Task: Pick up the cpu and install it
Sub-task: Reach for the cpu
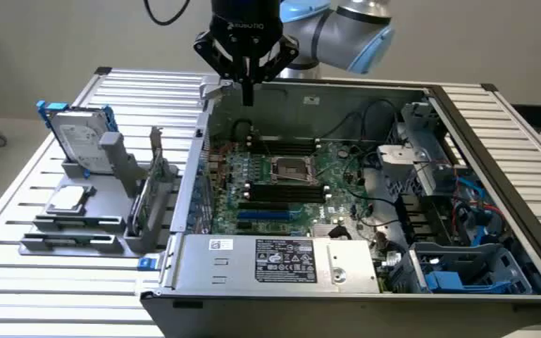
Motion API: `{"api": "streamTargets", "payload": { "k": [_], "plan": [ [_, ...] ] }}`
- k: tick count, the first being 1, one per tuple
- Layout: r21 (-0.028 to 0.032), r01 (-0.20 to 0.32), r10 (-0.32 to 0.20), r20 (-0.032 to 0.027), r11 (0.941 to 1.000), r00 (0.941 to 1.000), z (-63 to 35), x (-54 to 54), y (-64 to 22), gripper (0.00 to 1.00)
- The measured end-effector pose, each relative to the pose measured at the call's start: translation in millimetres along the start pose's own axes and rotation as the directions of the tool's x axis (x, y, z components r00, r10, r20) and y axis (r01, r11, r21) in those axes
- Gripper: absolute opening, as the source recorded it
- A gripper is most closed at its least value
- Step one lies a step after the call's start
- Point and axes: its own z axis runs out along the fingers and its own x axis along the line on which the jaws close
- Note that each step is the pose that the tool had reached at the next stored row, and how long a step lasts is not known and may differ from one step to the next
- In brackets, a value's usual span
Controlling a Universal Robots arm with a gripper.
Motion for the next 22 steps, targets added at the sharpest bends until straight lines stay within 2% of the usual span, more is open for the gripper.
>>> {"api": "streamTargets", "payload": {
  "k": [9,22],
  "plan": [
    [0.0001,0.0,0.0,-0.0001,1.0,1.0,0.0,0.4,0.0,0.11],
    [-0.0001,0.0,0.0,0.0,1.0,1.0,2.2,58.3,-4.3,0.11]
  ]
}}
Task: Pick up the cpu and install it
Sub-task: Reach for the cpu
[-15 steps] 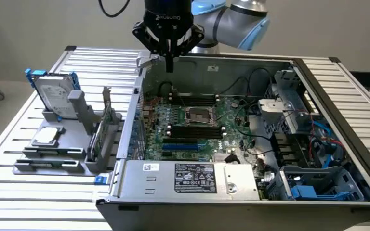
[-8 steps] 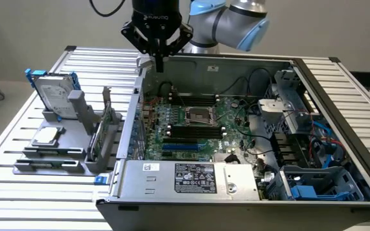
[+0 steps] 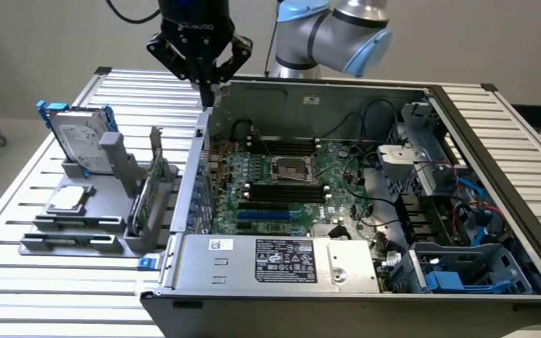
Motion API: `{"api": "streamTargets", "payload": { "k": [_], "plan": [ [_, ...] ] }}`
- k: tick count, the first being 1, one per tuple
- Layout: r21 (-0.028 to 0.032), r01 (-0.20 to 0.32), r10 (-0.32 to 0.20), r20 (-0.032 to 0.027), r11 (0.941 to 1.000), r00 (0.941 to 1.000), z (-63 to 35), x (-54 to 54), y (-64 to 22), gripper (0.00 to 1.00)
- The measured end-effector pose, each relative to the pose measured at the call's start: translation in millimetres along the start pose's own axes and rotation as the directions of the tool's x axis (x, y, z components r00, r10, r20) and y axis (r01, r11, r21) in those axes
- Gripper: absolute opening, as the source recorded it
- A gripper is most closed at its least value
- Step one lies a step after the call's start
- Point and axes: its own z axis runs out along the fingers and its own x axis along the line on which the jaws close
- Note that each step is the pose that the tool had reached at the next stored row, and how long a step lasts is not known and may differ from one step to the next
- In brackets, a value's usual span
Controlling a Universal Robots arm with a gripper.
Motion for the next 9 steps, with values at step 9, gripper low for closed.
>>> {"api": "streamTargets", "payload": {
  "k": [9],
  "plan": [
    [0.0003,0.0,0.0,-0.0018,1.0,1.0,3.2,40.9,-3.1,0.11]
  ]
}}
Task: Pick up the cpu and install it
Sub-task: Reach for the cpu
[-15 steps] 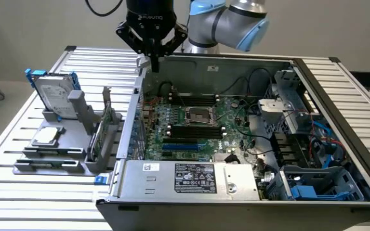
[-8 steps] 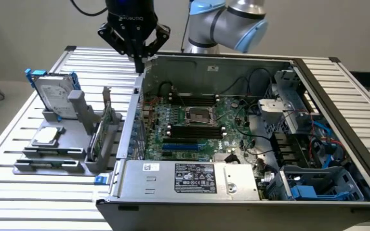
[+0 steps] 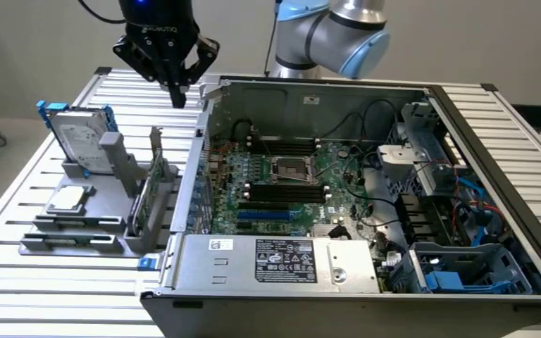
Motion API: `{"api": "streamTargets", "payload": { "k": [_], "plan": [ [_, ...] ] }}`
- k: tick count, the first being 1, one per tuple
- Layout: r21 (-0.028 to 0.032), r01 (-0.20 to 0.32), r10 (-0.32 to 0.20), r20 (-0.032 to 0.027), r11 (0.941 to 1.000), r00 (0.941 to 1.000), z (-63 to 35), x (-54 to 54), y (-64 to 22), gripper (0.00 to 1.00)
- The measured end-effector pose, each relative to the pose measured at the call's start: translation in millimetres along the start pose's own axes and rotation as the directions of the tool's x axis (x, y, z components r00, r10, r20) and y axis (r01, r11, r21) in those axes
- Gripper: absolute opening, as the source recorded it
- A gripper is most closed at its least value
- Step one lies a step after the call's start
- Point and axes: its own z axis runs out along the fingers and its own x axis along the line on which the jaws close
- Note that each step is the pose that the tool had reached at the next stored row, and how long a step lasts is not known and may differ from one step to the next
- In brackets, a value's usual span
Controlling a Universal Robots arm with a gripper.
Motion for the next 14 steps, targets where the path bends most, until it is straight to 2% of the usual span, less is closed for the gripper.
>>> {"api": "streamTargets", "payload": {
  "k": [14],
  "plan": [
    [0.0053,-0.001,0.001,-0.0176,1.0,0.9998,9.2,63.6,-5.0,0.11]
  ]
}}
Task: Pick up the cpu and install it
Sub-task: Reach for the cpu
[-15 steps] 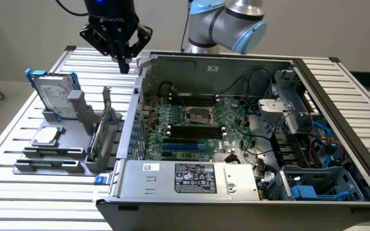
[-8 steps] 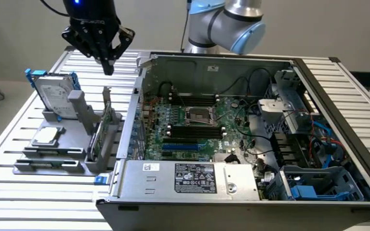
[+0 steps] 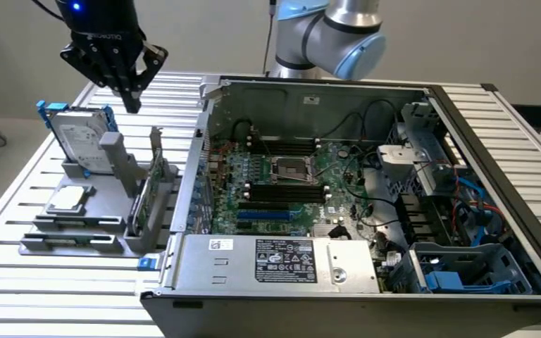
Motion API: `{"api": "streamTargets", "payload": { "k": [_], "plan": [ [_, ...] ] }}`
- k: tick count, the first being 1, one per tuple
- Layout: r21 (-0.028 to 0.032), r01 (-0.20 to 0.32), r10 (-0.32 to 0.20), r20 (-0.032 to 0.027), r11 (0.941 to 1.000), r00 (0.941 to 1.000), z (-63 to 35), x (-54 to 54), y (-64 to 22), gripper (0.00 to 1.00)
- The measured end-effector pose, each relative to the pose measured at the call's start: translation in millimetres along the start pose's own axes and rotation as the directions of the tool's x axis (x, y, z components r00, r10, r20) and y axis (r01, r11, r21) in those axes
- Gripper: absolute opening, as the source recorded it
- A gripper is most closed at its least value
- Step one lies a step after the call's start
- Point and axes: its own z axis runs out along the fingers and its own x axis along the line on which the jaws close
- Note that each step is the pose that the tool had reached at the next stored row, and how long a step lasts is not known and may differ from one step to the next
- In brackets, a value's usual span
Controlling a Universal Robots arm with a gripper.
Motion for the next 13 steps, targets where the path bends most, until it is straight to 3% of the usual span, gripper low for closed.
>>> {"api": "streamTargets", "payload": {
  "k": [13],
  "plan": [
    [0.0053,-0.001,0.001,-0.0166,1.0,0.9999,9.8,59.1,-4.6,0.11]
  ]
}}
